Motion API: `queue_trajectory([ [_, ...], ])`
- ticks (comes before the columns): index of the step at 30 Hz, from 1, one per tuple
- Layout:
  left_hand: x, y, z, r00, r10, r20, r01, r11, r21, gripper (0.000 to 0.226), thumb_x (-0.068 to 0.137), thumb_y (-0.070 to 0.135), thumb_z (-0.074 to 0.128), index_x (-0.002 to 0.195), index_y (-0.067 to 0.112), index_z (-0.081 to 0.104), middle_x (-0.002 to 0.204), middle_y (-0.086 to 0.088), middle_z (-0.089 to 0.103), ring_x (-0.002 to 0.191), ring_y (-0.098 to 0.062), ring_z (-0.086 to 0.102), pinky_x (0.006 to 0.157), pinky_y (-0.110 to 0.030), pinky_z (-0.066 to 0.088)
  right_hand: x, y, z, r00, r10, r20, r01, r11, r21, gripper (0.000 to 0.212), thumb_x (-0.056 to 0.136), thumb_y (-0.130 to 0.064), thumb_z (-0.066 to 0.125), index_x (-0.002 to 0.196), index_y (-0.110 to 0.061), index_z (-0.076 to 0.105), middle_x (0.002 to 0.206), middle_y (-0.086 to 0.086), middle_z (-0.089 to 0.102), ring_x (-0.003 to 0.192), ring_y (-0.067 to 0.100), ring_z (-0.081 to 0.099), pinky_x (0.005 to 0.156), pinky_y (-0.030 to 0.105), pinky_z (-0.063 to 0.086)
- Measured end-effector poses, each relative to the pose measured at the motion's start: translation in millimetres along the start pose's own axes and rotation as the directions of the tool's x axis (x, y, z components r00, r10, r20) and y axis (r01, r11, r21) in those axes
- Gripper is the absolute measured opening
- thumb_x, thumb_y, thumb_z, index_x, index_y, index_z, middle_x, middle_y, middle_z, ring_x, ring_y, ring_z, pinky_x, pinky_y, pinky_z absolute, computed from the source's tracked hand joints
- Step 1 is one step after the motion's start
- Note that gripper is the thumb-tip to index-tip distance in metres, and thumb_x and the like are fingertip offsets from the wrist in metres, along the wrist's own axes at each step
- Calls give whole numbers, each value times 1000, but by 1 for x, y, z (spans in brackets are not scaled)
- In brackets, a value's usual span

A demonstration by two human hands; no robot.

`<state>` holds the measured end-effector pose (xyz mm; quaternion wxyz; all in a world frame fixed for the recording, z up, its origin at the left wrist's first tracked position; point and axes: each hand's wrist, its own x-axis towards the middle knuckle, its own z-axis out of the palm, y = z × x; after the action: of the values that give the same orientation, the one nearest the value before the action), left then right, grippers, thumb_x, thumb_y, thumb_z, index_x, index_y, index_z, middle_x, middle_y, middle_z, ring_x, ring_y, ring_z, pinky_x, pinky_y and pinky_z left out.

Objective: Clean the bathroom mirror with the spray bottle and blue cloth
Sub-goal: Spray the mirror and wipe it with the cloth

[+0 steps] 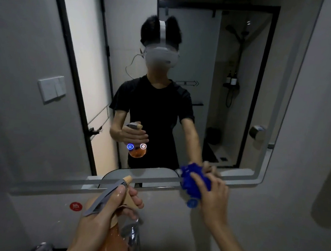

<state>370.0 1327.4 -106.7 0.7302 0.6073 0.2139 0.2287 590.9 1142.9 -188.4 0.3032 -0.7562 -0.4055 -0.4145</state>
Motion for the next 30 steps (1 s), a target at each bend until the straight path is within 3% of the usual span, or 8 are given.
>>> queue_trajectory([
  [2,-3,7,-1,993,87,85,-85,996,-24,69,36,78,80,63,14,76,67,-14,73,59,-24,71,44,-29,55,23,23,-16,949,303,-84,-285,942,179,76,80,-9,74,139,-43,40,132,18,43,115,43,50,90,51,47],
  [6,-17,21,1,964,254,83,-243,963,-120,33,71,37,80,67,4,76,67,-18,72,62,-26,72,46,-31,56,119,28,-57,731,586,-350,-500,808,311,76,81,0,57,143,-36,33,133,21,41,119,38,47,97,48,44],
  [8,-14,25,-3,953,272,132,-255,958,-133,28,83,31,73,73,5,76,71,-17,73,67,-26,73,49,-31,57,163,10,-67,743,517,-425,-443,856,267,72,81,-11,54,146,-35,33,130,19,44,117,36,47,98,53,43],
  [12,-2,22,-15,956,240,171,-216,965,-147,63,35,64,91,69,12,78,72,-19,72,71,-31,73,48,-35,58,186,-40,-53,866,295,-403,-273,955,111,74,77,-14,56,147,-31,38,132,19,46,114,33,44,94,44,34],
  [17,-10,23,-18,976,149,159,-121,978,-172,69,25,59,94,67,7,77,69,-21,71,66,-31,73,45,-35,57,74,-51,11,977,-211,13,211,968,-136,89,68,-12,84,143,-31,39,131,17,40,110,37,47,88,52,43],
  [21,-25,18,-36,996,40,-78,-43,998,-35,74,55,75,73,80,6,68,82,-24,73,59,-24,72,44,-30,54,2,-26,16,986,-34,166,49,995,-84,102,49,-6,94,135,-30,46,126,15,45,105,35,48,81,49,49],
  [23,-39,20,-40,985,116,-131,-119,993,-11,41,97,40,51,88,4,68,95,-33,70,66,-28,73,54,-37,56,-3,-17,5,983,88,161,-85,996,-25,99,51,0,91,134,-28,46,125,17,48,102,36,50,79,47,48],
  [30,-70,41,-75,913,370,-175,-373,928,14,25,90,29,55,85,23,79,82,-20,73,86,-47,67,73,-50,50,46,-55,-36,949,314,-26,-296,916,272,58,80,-18,42,137,-20,47,126,16,43,109,35,47,91,35,37],
])
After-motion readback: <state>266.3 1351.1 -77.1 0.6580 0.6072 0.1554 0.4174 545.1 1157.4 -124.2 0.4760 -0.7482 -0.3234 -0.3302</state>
